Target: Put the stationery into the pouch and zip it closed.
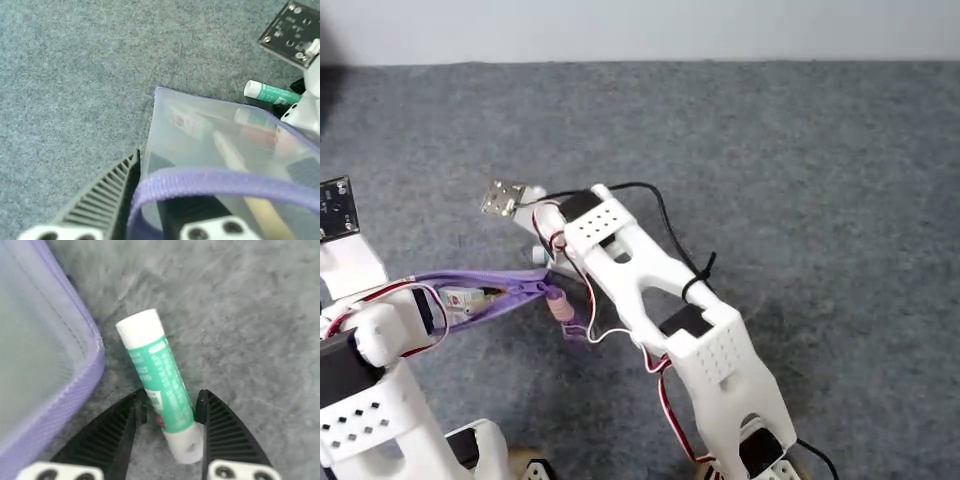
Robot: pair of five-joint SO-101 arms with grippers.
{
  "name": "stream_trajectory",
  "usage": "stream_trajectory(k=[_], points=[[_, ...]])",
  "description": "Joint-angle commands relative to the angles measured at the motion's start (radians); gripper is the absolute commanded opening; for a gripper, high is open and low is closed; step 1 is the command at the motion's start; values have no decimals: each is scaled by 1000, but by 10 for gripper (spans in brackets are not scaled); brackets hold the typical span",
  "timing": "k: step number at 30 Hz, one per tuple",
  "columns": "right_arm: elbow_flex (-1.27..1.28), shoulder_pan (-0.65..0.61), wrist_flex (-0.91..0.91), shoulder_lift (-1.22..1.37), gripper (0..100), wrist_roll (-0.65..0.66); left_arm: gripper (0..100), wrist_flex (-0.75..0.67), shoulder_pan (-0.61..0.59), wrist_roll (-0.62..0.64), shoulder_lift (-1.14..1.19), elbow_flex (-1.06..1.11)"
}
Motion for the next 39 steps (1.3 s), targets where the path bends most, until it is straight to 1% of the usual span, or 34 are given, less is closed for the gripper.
stream_trajectory(k=[1,2,4,5,7,11,16,21,23,25,30,34,36,39], points=[[-51,8,1,5,142,11,11,18,-6,-11,-2,12],[-51,13,-2,8,113,11,11,18,-6,-11,-2,12],[-60,16,-1,10,21,11,11,18,-6,-11,-2,12],[-77,24,7,10,0,5,11,18,-6,-11,-2,12],[-110,48,35,10,35,3,11,18,-6,-11,0,12],[-212,87,127,10,8,-15,11,18,-5,-11,5,12],[-402,122,349,10,8,-150,11,18,-5,-11,5,12],[-641,116,611,10,8,-269,11,18,-3,-11,5,12],[-707,116,630,5,8,-311,11,17,-3,-11,6,12],[-735,122,630,-28,8,-322,11,17,-3,-11,6,12],[-621,114,630,-200,8,-339,11,17,-2,-11,8,15],[-439,114,630,-398,8,-437,11,14,2,-15,18,53],[-327,114,630,-509,8,-485,11,17,28,-17,58,59],[-161,94,627,-685,8,-589,11,17,75,-17,140,41]])
